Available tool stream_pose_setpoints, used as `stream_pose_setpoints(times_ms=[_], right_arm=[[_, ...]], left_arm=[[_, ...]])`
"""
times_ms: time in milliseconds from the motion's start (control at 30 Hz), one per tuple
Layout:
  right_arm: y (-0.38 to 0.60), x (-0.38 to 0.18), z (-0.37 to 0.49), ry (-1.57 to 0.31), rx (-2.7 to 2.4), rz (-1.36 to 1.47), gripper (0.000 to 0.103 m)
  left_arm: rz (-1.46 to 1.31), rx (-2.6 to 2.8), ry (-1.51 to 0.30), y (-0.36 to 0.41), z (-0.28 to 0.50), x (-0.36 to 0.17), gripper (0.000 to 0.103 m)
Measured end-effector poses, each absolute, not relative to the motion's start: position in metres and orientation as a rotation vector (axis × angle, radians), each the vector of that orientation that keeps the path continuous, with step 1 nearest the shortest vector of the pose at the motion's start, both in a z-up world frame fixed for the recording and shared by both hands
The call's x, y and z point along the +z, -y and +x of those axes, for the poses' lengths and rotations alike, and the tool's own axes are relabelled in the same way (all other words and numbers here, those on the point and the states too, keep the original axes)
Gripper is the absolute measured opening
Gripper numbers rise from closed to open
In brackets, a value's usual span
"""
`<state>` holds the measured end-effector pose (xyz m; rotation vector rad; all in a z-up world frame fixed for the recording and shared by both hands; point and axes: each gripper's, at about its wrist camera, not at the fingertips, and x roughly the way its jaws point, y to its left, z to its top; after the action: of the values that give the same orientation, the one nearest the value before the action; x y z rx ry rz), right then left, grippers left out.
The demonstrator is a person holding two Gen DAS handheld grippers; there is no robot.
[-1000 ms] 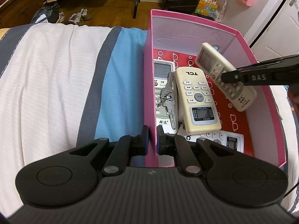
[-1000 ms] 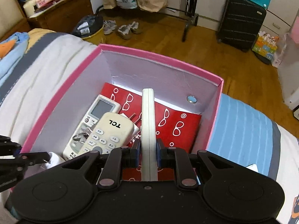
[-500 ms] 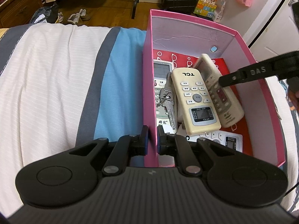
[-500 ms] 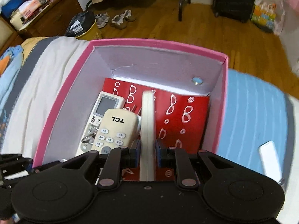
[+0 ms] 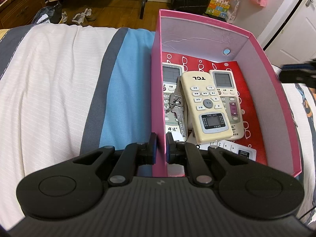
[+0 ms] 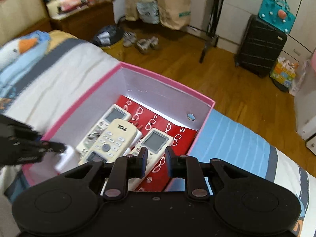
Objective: Organize rigid objects
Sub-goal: 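Lower the white remote into the box beside the TCL remote and release, then grasp the silver keys on the bed with the right gripper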
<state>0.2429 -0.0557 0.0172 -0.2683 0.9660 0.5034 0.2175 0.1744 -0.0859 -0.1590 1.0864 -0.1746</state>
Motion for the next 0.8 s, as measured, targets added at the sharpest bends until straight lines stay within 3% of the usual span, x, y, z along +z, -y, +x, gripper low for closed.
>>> stream_pose_setpoints(times_ms=[100, 267, 333, 433, 800], right_arm=[[0.080, 0.035, 0.223, -0.938, 0.538, -0.242, 0.025], [0.117, 0.048, 0.188, -0.865, 0.555, -0.280, 0.038], [0.133, 0.046, 0.176, -0.834, 0.544, -0.293, 0.054], [0.160, 0.039, 0.162, -0.766, 0.531, -0.266, 0.069], [0.236, -0.058, 0.170, -0.785, 0.307, -0.163, 0.073]], left_arm=[[-0.156, -0.178, -1.094, -0.174, 0.218, -0.086, 0.008], [-0.142, -0.184, -1.105, -0.174, 0.221, -0.085, 0.008], [-0.135, -0.187, -1.110, -0.173, 0.220, -0.085, 0.008], [-0.110, -0.187, -1.115, -0.169, 0.221, -0.083, 0.007], [-0.070, -0.166, -1.119, -0.161, 0.222, -0.082, 0.007]])
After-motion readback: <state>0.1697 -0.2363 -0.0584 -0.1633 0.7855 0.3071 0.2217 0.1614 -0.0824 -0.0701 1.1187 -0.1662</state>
